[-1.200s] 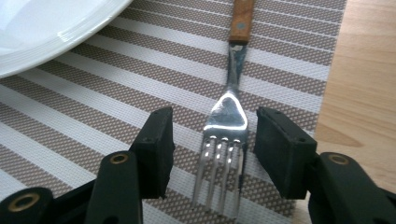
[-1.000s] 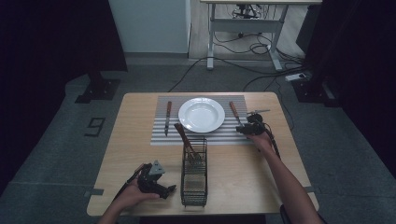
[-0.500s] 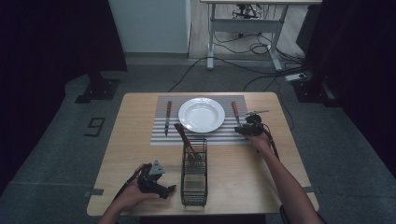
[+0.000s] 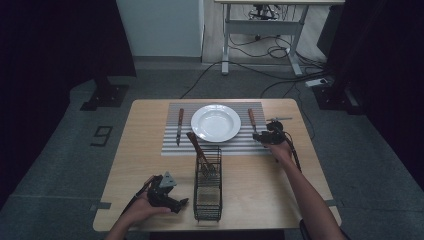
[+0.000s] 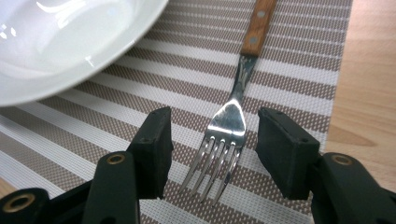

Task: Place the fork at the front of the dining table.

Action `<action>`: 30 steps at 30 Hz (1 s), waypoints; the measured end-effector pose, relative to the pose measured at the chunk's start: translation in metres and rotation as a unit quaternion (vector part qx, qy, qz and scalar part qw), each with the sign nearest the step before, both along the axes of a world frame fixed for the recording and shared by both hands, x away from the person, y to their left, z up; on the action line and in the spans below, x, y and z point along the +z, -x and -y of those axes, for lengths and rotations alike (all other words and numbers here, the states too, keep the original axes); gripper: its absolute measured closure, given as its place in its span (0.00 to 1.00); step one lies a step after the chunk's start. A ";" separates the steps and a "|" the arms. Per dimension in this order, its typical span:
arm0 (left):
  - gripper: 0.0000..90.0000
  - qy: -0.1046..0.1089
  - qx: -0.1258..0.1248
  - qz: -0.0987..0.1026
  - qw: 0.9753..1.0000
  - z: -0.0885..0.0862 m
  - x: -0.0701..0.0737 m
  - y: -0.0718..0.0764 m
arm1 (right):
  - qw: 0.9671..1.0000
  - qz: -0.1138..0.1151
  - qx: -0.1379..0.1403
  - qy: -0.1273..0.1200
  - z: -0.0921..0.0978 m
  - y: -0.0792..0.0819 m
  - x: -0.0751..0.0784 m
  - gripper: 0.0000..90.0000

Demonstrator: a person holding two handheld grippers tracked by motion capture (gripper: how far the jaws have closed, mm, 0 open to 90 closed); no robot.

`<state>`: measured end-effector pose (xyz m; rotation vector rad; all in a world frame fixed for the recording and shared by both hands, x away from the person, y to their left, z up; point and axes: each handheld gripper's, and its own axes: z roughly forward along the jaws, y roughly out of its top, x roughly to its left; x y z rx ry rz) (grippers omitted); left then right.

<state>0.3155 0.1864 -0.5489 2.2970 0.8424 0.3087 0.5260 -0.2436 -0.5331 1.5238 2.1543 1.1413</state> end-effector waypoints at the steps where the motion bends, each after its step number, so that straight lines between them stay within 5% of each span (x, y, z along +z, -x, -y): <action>1: 0.00 0.000 0.000 0.000 1.000 0.000 0.000 0.000 | 1.000 0.002 0.000 -0.003 0.000 0.000 0.001 0.50; 16: 0.00 0.000 0.000 0.000 1.000 0.000 0.000 0.000 | 0.999 0.020 0.013 -0.031 -0.002 0.014 0.017 0.49; 30: 0.00 -0.001 -0.001 0.000 1.000 0.000 0.000 0.001 | 0.997 0.054 0.055 -0.008 -0.014 0.056 0.038 0.49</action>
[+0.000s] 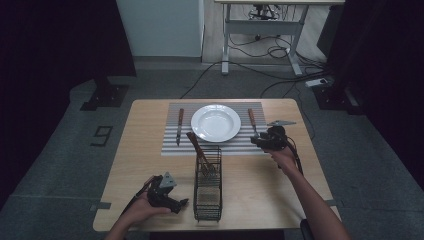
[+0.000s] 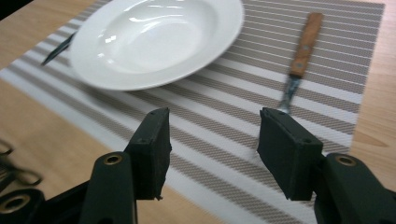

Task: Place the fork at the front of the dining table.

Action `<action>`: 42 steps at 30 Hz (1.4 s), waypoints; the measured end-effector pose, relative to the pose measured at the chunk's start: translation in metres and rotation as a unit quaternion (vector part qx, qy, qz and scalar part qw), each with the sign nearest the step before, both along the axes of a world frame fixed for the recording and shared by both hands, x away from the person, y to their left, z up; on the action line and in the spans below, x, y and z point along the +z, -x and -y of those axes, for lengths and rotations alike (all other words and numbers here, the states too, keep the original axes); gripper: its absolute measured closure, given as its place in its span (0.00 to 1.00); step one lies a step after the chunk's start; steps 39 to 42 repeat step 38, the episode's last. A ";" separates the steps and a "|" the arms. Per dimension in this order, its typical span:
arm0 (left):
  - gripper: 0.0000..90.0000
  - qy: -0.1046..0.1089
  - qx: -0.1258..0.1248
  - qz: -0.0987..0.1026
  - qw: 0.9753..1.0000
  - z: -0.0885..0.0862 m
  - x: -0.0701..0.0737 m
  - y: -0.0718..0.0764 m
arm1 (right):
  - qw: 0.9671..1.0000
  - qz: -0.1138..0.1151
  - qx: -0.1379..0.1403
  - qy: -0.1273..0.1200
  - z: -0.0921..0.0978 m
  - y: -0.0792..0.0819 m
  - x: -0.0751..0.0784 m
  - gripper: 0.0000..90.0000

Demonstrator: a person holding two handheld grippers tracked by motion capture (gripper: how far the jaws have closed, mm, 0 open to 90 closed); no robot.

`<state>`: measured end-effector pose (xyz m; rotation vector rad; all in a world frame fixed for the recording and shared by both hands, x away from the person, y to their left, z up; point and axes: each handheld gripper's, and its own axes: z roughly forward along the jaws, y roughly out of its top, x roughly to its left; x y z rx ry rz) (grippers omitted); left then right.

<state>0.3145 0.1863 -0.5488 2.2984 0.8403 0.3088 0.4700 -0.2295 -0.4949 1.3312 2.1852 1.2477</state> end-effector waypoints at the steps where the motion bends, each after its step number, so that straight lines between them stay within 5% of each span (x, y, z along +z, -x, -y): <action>1: 0.00 0.000 0.000 0.000 1.000 0.000 0.000 0.000 | 1.000 0.001 0.004 0.001 -0.001 0.003 0.001 0.48; 18: 0.00 0.000 -0.001 0.000 1.000 0.000 0.000 0.000 | 0.996 0.027 0.084 -0.027 -0.013 0.081 0.017 0.48; 23: 0.00 0.000 0.000 0.000 1.000 0.000 0.000 0.000 | 0.994 0.005 0.107 -0.028 -0.018 0.098 0.008 0.47; 30: 0.00 0.000 0.000 0.000 1.000 0.000 0.000 0.000 | 0.991 -0.008 0.133 -0.001 -0.033 0.098 -0.002 0.46; 42: 0.00 0.000 -0.001 0.000 1.000 0.000 0.000 0.000 | 0.992 -0.008 0.127 0.010 -0.032 0.097 -0.005 0.45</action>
